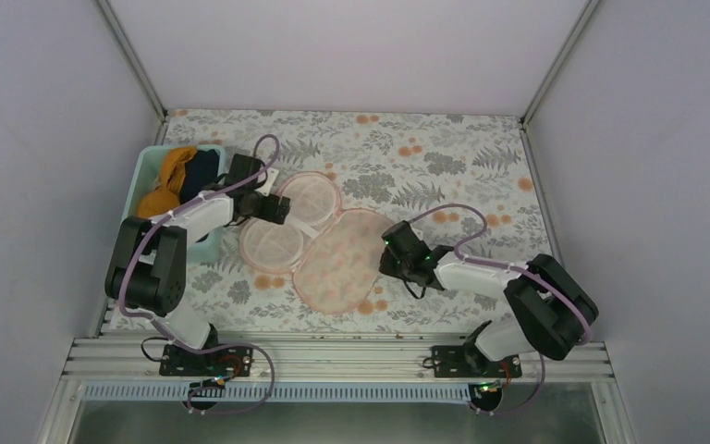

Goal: Unzip the laundry bag and remove the bra

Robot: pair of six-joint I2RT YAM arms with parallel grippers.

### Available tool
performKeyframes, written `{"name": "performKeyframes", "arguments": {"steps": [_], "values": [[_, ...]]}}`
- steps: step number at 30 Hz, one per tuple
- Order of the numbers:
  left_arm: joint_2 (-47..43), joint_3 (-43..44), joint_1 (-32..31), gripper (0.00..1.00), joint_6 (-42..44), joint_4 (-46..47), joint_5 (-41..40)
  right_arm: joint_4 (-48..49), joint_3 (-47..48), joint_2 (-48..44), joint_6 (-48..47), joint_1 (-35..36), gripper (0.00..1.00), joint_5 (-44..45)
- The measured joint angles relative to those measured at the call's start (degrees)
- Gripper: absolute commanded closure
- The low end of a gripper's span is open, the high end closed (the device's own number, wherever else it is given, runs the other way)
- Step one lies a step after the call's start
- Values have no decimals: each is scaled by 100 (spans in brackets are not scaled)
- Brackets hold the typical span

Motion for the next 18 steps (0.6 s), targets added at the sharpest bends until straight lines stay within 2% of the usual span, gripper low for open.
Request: {"name": "performKeyframes", "arguments": {"steps": [5, 11, 15, 18], "values": [[2, -216, 389, 0, -155, 149, 17, -52, -15, -367, -52, -210, 97, -39], [-31, -297, 400, 0, -210, 260, 81, -468, 295, -1279, -553, -931, 97, -164], [-63, -520, 396, 1, -319, 496, 348, -1082, 859, -1663, -1075, -1412, 97, -289], [-81, -863, 393, 8, -459, 697, 765, -1530, 1502, -1644, -1462, -1497, 97, -291]]}}
